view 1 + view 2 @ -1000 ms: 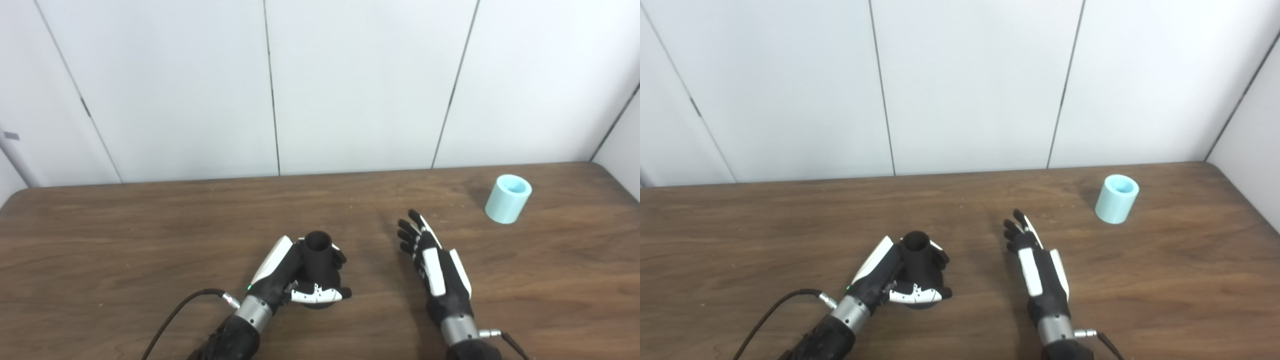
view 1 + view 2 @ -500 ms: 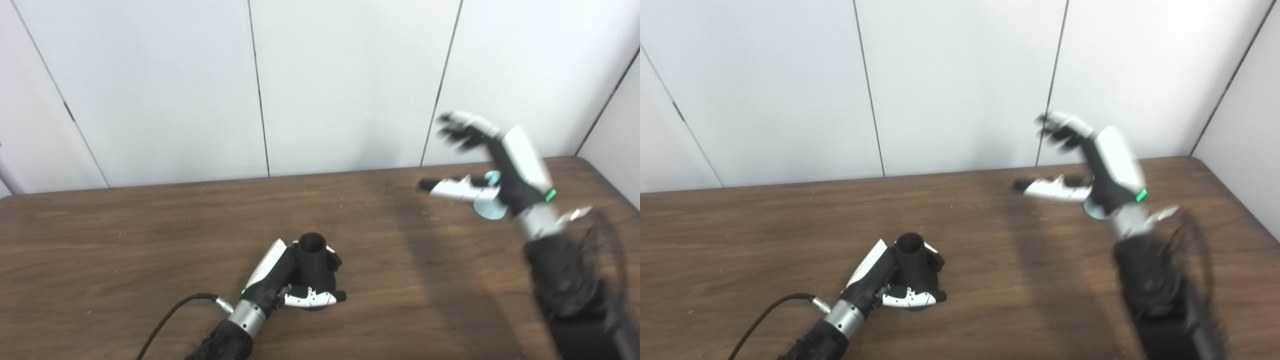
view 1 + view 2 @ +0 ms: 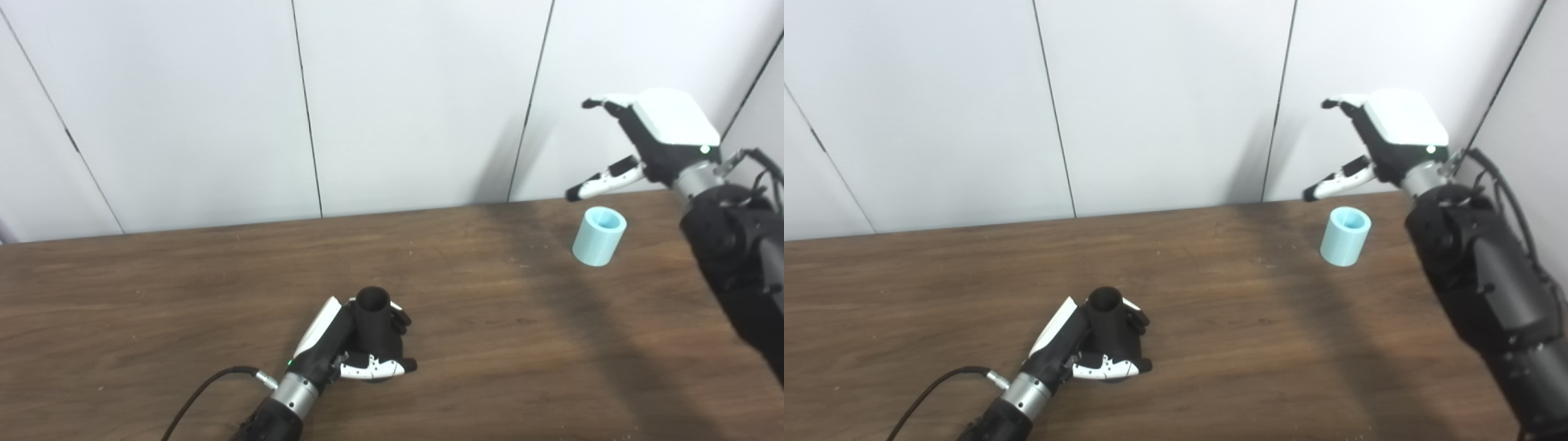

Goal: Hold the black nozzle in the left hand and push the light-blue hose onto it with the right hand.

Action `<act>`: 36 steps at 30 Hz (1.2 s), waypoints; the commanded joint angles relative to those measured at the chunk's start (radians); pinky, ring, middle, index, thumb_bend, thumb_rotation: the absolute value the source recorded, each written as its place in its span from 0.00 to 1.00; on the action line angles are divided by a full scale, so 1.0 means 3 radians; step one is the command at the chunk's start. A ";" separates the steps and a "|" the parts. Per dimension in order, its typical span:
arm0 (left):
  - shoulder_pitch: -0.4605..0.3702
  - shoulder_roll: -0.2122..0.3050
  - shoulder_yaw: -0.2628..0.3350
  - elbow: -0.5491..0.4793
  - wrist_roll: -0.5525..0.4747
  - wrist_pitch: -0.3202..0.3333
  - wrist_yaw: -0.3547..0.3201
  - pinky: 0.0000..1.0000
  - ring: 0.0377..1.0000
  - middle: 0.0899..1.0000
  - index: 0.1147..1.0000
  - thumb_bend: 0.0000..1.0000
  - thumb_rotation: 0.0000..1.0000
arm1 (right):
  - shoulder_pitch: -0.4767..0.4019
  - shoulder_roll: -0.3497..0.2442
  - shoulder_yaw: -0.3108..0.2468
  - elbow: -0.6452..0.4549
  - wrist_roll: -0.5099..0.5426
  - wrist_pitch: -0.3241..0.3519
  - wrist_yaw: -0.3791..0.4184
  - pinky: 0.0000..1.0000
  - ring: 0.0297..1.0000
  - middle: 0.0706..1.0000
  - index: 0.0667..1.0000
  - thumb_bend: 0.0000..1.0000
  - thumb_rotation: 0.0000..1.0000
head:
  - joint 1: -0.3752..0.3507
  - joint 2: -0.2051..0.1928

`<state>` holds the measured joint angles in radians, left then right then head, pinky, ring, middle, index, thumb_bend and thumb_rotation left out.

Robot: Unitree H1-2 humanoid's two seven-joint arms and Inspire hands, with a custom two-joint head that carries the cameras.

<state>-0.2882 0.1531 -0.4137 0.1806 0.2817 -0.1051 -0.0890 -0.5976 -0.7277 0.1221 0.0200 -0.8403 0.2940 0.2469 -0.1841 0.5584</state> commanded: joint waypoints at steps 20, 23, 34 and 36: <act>0.0238 0.0105 -0.0060 0.0196 0.0140 0.0267 -0.0206 0.83 0.59 0.48 0.39 0.52 0.00 | -0.0363 -0.0056 0.0305 0.0922 0.0023 -0.0285 0.0184 0.76 0.86 0.88 0.85 1.00 0.31 | 0.0018 0.0058; 0.0242 0.0108 -0.0061 0.0179 0.0151 0.0277 -0.0205 0.83 0.59 0.48 0.39 0.52 0.00 | -0.0382 -0.0074 0.0378 0.1068 -0.0046 -0.0397 0.0083 0.76 0.86 0.88 0.85 1.00 0.31 | 0.0026 0.0068; 0.0254 0.0098 -0.0067 0.0141 0.0175 0.0321 -0.0209 0.83 0.59 0.48 0.39 0.52 0.00 | -0.0445 -0.0053 0.0492 0.1409 -0.0102 -0.0433 -0.0053 0.75 0.83 0.83 0.82 1.00 0.27 | 0.0063 0.0079; 0.0255 0.0099 -0.0066 0.0133 0.0172 0.0328 -0.0214 0.83 0.59 0.48 0.40 0.52 0.00 | -0.0449 -0.0058 0.0516 0.1433 -0.0113 -0.0447 -0.0062 0.73 0.80 0.80 0.79 0.99 0.24 | 0.0072 0.0084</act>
<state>-0.2815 0.1545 -0.4103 0.1694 0.2861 -0.1012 -0.0929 -0.6717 -0.7173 0.2833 0.4648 -0.8641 0.1697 0.2648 -0.1611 0.5829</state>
